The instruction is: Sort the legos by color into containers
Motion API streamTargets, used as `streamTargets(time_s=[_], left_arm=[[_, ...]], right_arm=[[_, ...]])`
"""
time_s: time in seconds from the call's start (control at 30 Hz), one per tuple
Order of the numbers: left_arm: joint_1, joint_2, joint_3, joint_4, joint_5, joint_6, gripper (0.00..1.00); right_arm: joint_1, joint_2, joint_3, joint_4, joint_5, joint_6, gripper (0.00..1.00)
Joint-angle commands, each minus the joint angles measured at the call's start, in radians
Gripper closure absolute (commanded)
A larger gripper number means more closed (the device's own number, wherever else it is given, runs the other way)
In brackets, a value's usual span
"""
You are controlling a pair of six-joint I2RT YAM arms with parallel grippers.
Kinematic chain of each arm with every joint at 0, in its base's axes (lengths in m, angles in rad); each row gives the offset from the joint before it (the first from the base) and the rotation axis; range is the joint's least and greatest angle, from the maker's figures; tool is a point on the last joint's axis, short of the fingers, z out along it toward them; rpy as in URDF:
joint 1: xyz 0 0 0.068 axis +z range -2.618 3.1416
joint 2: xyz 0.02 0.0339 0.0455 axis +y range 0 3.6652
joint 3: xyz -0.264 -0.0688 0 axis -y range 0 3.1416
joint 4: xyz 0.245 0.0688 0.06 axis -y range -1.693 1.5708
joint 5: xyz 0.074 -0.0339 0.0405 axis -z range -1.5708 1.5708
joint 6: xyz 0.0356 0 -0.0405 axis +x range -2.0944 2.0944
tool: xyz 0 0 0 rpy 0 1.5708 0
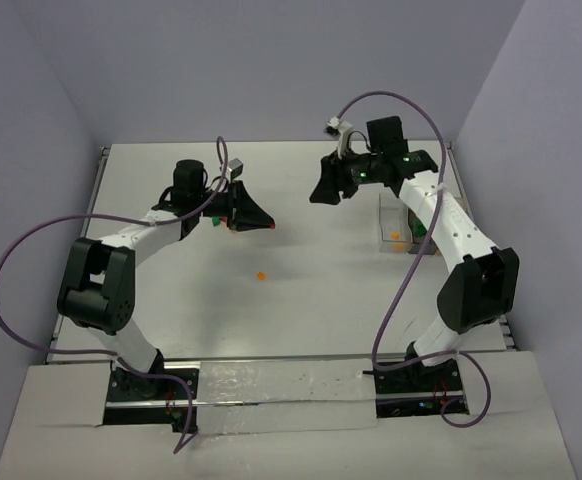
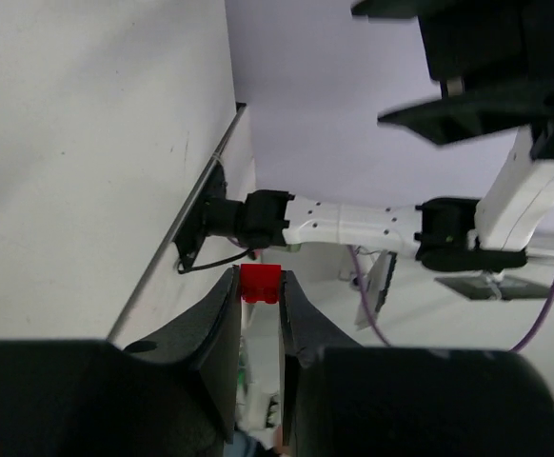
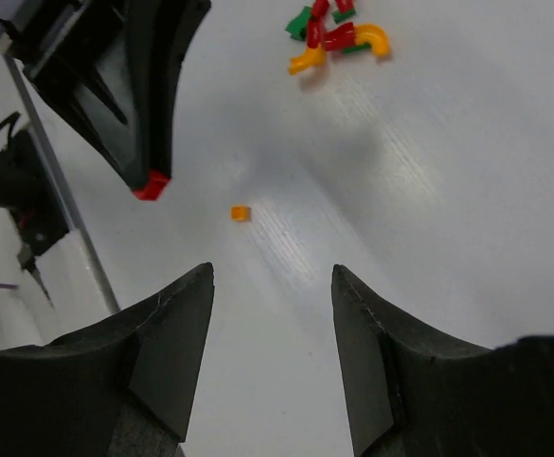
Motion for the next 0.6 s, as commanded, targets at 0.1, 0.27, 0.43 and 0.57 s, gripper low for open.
streamTargets(time_s=[0.1,0.27,0.43,0.57], left_arm=[[0.033,-0.04,-0.018,-0.058,-0.054,-0.235,1.0],[0.052,-0.047,-0.064,0.065,-0.04,-0.342,1.0],[0.053,-0.062,-0.084,0.139,-0.039,-0.394,1.0],[0.053,-0.069,-0.098,0.165,-0.043,-0.425,1.0]], right_arm=[[0.163,0.004,-0.003,0.128,0.055,0.174,0.4],[0.218,0.009,-0.017,0.133,0.105,0.197,0.39],[0.259,0.058,0.021,0.113,0.141,0.247,0.39],[0.303,0.075,0.017,0.119,0.177,0.245,0.39]])
